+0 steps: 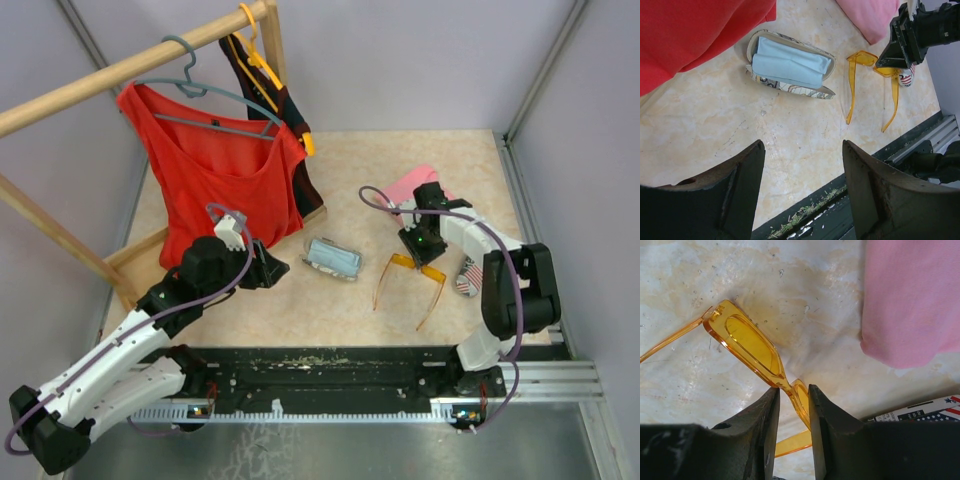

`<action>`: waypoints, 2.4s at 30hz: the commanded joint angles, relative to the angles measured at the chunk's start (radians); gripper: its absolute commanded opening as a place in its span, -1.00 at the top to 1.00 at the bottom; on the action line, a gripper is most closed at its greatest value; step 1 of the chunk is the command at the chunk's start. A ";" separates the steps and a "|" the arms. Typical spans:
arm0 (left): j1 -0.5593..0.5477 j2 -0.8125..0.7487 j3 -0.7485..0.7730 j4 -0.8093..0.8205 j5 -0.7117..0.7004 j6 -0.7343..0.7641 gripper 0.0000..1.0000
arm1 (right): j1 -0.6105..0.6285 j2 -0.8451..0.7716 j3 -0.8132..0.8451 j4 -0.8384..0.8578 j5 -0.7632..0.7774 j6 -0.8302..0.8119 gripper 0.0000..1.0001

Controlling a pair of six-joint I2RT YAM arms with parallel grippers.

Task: Organize the sunglasses
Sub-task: Pick up the sunglasses from the center of the board.

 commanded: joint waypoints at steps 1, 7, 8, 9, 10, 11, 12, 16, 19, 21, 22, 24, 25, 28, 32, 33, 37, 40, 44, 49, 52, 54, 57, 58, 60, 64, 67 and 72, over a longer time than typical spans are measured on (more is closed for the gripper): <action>0.006 0.001 0.030 0.018 -0.003 0.013 -0.38 | -0.008 0.011 0.043 0.030 -0.034 -0.011 0.42; 0.007 0.000 0.028 0.017 -0.006 0.013 -0.39 | -0.009 0.026 0.043 0.031 -0.044 -0.004 0.54; 0.006 0.001 0.029 0.017 -0.005 0.012 -0.38 | -0.009 0.024 0.040 0.034 -0.045 0.000 0.56; 0.006 0.000 0.029 0.017 -0.004 0.012 -0.38 | -0.008 0.019 0.038 0.037 -0.045 0.004 0.57; 0.006 0.001 0.030 0.017 -0.004 0.012 -0.39 | -0.009 0.015 0.036 0.039 -0.044 0.011 0.59; 0.006 0.001 0.031 0.017 -0.003 0.013 -0.39 | -0.009 0.011 0.034 0.042 -0.042 0.013 0.60; 0.006 0.000 0.031 0.017 -0.003 0.014 -0.39 | -0.009 0.011 0.034 0.041 -0.043 0.017 0.62; 0.006 0.003 0.031 0.017 -0.002 0.015 -0.38 | -0.010 0.004 0.036 0.031 -0.041 0.034 0.71; 0.006 0.002 0.031 0.017 -0.002 0.014 -0.39 | -0.009 -0.007 0.029 0.036 -0.042 0.042 0.64; 0.006 0.002 0.029 0.017 0.000 0.013 -0.39 | -0.010 -0.010 0.023 0.046 -0.036 0.044 0.48; 0.006 0.003 0.029 0.017 0.000 0.014 -0.38 | -0.010 -0.010 0.021 0.050 -0.036 0.043 0.44; 0.006 0.004 0.031 0.018 -0.001 0.014 -0.39 | -0.010 -0.013 0.021 0.054 -0.037 0.044 0.40; 0.006 0.003 0.031 0.019 0.001 0.014 -0.38 | -0.010 -0.013 0.023 0.057 -0.038 0.044 0.39; 0.006 0.004 0.031 0.021 0.003 0.013 -0.39 | -0.010 -0.013 0.030 0.062 -0.044 0.048 0.39; 0.006 0.005 0.032 0.020 0.003 0.015 -0.39 | -0.010 -0.008 0.036 0.062 -0.050 0.049 0.45; 0.006 0.003 0.032 0.018 0.002 0.015 -0.38 | -0.009 -0.006 0.035 0.062 -0.049 0.047 0.45; 0.006 0.000 0.030 0.017 0.000 0.014 -0.39 | -0.010 -0.003 0.034 0.065 -0.054 0.047 0.53; 0.006 0.000 0.028 0.017 0.000 0.013 -0.38 | -0.010 -0.001 0.034 0.063 -0.052 0.047 0.58; 0.006 -0.003 0.029 0.013 -0.002 0.014 -0.39 | -0.010 0.002 0.028 0.067 -0.052 0.048 0.59; 0.006 -0.008 0.027 0.009 -0.008 0.015 -0.39 | -0.010 0.007 0.026 0.069 -0.052 0.049 0.62; 0.006 -0.008 0.027 0.006 -0.009 0.017 -0.39 | -0.010 0.012 0.029 0.064 -0.054 0.049 0.69; 0.006 -0.009 0.027 0.003 -0.012 0.017 -0.39 | -0.009 0.011 0.029 0.062 -0.053 0.048 0.70; 0.006 -0.014 0.026 0.000 -0.015 0.017 -0.39 | -0.010 0.018 0.032 0.055 -0.055 0.044 0.66; 0.006 -0.015 0.026 0.000 -0.017 0.017 -0.39 | -0.011 0.021 0.031 0.054 -0.054 0.044 0.65; 0.006 -0.016 0.024 0.000 -0.017 0.017 -0.39 | -0.011 0.023 0.031 0.056 -0.052 0.044 0.65; 0.006 -0.016 0.025 0.000 -0.017 0.017 -0.39 | -0.010 0.025 0.034 0.052 -0.058 0.044 0.64; 0.006 -0.016 0.025 0.000 -0.018 0.017 -0.39 | -0.010 0.030 0.034 0.048 -0.062 0.042 0.60; 0.006 -0.015 0.024 0.001 -0.017 0.017 -0.39 | -0.010 0.031 0.034 0.045 -0.061 0.040 0.60</action>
